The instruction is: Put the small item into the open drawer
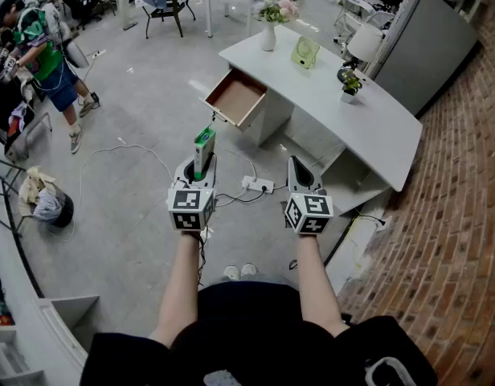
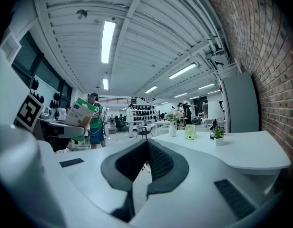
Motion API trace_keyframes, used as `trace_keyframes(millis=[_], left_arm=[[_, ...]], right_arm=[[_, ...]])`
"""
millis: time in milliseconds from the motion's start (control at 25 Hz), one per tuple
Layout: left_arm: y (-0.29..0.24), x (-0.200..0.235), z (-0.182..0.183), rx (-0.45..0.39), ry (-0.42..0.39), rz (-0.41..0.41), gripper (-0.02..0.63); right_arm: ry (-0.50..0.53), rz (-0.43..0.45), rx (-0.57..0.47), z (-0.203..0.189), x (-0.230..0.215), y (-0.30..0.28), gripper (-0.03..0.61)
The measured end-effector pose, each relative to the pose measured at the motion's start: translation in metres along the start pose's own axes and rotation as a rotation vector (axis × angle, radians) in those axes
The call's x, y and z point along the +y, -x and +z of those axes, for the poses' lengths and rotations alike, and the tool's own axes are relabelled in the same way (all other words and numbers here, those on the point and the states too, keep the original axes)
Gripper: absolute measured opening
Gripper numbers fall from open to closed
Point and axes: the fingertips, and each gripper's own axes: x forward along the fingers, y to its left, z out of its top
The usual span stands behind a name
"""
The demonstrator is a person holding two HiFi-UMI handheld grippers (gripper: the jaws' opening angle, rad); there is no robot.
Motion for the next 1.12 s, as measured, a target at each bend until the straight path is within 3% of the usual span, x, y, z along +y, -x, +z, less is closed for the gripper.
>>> trace_keyframes(millis=[640, 1120], left_arm=[[-0.006, 0.004, -0.002, 0.006, 0.001, -0.003, 0.091], [-0.015, 0.03, -0.006, 0.011, 0.006, -0.017, 0.091]], right_arm=[[-0.018, -0.003, -0.005, 0.0, -0.001, -0.007, 0.0], [-0.055, -0.04, -0.025, -0.003, 0.002, -0.026, 0.002]])
